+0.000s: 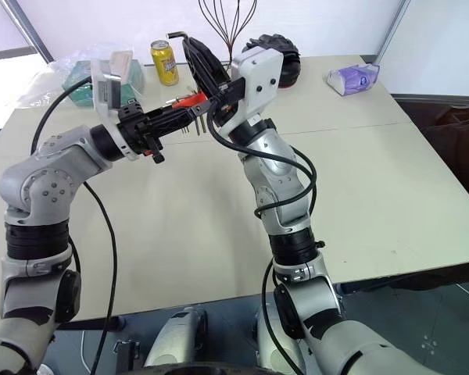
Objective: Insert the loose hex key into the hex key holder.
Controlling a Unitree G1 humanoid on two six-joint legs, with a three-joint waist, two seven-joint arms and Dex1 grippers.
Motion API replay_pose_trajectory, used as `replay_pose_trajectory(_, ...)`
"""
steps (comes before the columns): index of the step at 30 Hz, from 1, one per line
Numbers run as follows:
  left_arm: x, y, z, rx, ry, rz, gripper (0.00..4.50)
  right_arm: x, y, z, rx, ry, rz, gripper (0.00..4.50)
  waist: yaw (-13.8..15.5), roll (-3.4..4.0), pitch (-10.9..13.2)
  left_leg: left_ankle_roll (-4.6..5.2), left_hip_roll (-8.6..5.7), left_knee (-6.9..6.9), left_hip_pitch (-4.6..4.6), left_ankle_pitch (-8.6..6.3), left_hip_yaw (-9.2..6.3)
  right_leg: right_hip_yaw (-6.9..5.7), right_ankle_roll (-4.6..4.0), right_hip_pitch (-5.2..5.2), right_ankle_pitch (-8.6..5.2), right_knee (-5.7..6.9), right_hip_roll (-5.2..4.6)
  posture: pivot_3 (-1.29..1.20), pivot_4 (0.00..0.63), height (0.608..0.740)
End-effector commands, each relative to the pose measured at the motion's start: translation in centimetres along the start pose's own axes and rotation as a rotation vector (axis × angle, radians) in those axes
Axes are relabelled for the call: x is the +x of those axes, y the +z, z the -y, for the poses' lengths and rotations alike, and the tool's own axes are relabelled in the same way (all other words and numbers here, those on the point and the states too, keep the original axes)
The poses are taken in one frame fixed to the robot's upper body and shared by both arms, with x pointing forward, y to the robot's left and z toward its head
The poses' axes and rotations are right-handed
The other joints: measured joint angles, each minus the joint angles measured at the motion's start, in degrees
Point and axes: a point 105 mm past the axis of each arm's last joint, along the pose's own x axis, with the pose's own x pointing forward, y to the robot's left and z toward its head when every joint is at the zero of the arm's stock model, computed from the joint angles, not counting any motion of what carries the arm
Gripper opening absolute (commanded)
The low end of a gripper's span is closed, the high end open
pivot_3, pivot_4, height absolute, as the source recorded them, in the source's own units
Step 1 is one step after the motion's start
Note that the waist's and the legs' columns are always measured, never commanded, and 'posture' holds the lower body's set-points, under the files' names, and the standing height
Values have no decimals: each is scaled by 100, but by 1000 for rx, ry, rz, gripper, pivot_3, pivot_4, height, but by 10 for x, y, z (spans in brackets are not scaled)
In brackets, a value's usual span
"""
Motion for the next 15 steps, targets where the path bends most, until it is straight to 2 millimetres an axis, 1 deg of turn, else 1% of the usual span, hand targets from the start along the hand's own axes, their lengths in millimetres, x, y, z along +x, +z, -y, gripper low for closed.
replay_pose_trajectory(1, 0, 21, 8, 66, -30, 51, 0, 2, 8, 1, -16, -7, 35, 96, 0, 0, 0, 0, 0, 0, 0, 0, 0, 0, 0, 0, 0, 0, 0, 0, 150, 740)
replay_pose_trajectory(15, 0, 23, 6, 65, -19, 64, 0, 2, 11, 1, -14, 1, 34, 96, 0, 0, 0, 0, 0, -2, 0, 0, 0, 0, 0, -1, 0, -1, 0, 0, 150, 740)
